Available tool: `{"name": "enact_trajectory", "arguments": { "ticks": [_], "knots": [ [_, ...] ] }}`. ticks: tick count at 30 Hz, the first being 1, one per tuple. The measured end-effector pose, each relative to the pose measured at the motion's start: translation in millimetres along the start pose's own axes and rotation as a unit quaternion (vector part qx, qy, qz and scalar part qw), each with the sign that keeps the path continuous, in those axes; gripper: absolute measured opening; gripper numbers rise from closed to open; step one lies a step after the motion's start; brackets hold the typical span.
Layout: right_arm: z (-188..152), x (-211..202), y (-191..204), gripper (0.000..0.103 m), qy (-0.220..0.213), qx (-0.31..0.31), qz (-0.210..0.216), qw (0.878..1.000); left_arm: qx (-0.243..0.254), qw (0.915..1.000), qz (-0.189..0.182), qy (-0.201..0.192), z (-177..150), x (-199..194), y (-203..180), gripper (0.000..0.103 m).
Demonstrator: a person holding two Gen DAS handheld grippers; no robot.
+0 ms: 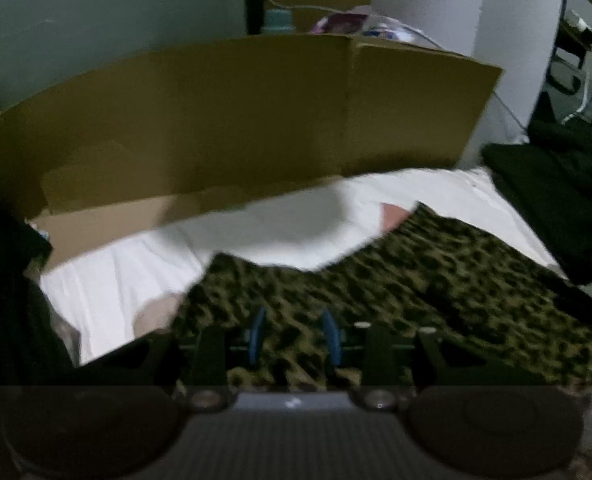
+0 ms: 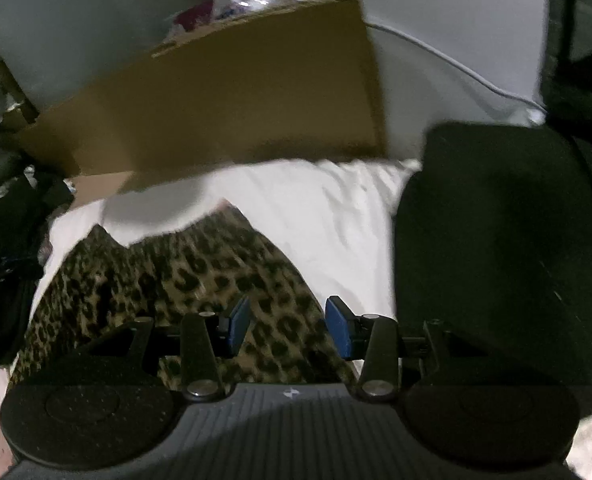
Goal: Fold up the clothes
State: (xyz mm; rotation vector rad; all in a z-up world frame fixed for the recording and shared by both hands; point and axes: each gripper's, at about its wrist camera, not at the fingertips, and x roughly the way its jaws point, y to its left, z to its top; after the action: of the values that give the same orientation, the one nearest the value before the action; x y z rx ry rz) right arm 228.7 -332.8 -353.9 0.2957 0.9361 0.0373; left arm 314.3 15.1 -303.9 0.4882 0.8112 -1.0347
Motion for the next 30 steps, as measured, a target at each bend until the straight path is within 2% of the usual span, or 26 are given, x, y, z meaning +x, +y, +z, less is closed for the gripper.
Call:
{"name": "enact_trajectory", "arguments": {
  "ticks": [7, 14, 20, 24, 30],
  "knots": [
    [-37.3, -29.4, -15.6, 0.049, 0.021, 0.005, -0.020, 1.000, 0.006, 0.9987, -0.038, 0.034, -35.1, -24.2, -41.7, 0.033],
    [-71.5, -58.6, -29.0, 0.049, 0.035, 0.004, -0.043, 0.998, 0.037, 0.9947, -0.070, 0.067, -69.3, -38.6, -83.1, 0.033],
    [-110.4, -66.5, -41.8, 0.049, 0.063, -0.010, -0.074, 0.995, 0.041, 0.9902, -0.099, 0.089, -82.0, -46.6, -109.4, 0.034],
    [-134.1, -65.8, -49.4, 0.049, 0.076, -0.011, -0.091, 0.993, 0.068, 0.9854, -0.126, 0.093, -87.3, -51.3, -130.0, 0.036],
    [-148.0, -56.2, -59.7, 0.049, 0.074, -0.003, -0.083, 0.994, 0.083, 0.9783, -0.153, 0.113, -92.0, -47.2, -143.9, 0.037]
  ]
}}
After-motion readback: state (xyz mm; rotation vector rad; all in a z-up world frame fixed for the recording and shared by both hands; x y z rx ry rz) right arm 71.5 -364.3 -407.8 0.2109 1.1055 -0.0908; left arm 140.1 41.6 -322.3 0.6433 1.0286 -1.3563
